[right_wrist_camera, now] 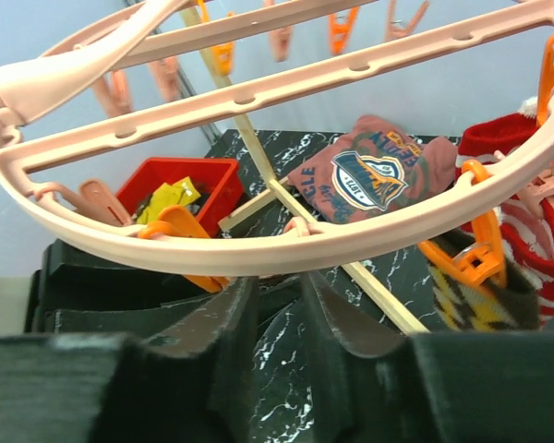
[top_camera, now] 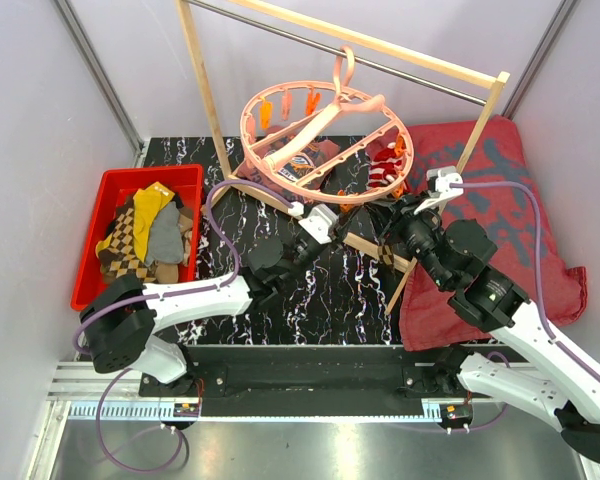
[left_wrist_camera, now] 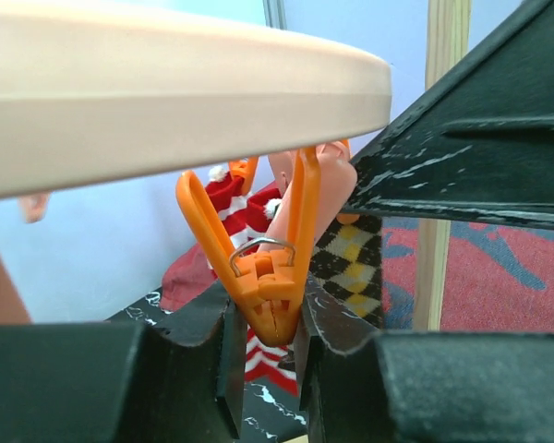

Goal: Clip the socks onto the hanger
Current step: Open the clamp at the hanger.

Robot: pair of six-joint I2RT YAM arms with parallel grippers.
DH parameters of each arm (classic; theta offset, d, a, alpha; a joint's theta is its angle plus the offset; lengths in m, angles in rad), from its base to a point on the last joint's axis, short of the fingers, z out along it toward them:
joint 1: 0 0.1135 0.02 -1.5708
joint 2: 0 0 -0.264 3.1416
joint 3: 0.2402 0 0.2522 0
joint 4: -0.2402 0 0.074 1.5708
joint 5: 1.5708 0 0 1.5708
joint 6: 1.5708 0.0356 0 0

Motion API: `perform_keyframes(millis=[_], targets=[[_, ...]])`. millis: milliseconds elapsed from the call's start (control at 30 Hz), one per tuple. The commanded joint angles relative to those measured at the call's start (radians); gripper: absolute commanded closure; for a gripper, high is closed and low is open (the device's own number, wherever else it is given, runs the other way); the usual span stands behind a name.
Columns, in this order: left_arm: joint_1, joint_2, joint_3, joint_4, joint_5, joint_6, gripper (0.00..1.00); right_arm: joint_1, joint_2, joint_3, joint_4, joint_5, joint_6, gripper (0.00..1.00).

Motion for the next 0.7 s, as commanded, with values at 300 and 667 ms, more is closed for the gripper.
perform_keyframes(millis=[300,667], targets=[[-0.002,-0.055,-0.019,0.034,0.018,-0.129,1.0,0.005,-0.03,-0.019,0.051,-0.068,-0.031,0.42],[-0.004,-0.064,-0.017,0.03,0.049,-0.149,1.0,0.005,0.012,-0.041,0.132,-0.013,-0.089,0.4]])
